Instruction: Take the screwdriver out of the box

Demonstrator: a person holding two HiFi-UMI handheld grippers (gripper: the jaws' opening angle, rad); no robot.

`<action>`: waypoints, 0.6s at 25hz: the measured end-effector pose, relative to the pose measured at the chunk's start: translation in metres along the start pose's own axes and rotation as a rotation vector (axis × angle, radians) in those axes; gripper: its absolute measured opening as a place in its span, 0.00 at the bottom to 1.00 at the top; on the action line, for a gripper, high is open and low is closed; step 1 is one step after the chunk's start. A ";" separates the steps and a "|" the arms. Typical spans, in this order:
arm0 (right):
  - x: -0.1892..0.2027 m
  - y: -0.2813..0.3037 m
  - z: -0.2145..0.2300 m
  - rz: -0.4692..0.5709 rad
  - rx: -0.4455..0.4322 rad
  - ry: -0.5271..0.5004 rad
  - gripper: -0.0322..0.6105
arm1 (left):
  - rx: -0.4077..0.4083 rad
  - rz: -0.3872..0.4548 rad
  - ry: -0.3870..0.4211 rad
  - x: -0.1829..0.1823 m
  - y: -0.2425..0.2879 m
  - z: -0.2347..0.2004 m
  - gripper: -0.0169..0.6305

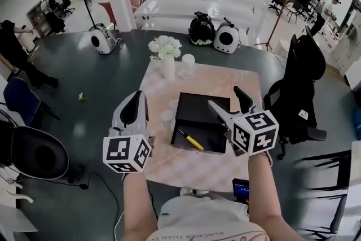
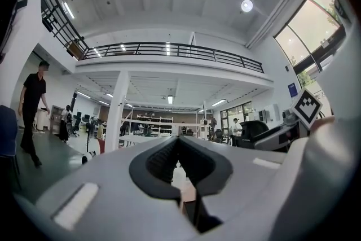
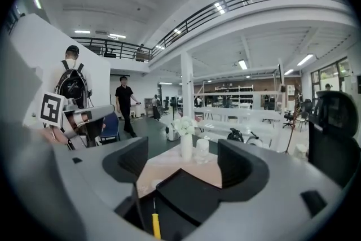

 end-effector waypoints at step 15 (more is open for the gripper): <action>0.114 0.066 -0.052 -0.395 -0.277 0.032 0.60 | -0.037 -0.142 -0.019 0.058 0.006 -0.017 0.04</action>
Point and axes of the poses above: the fingertips, and each gripper's own axes: y forward along the fingers, z to its right, x out of its underside, the point moved 6 cm from there along -y, backward along the fingers, and after that the axes turned 10 degrees about -y, right-handed, at the moved point
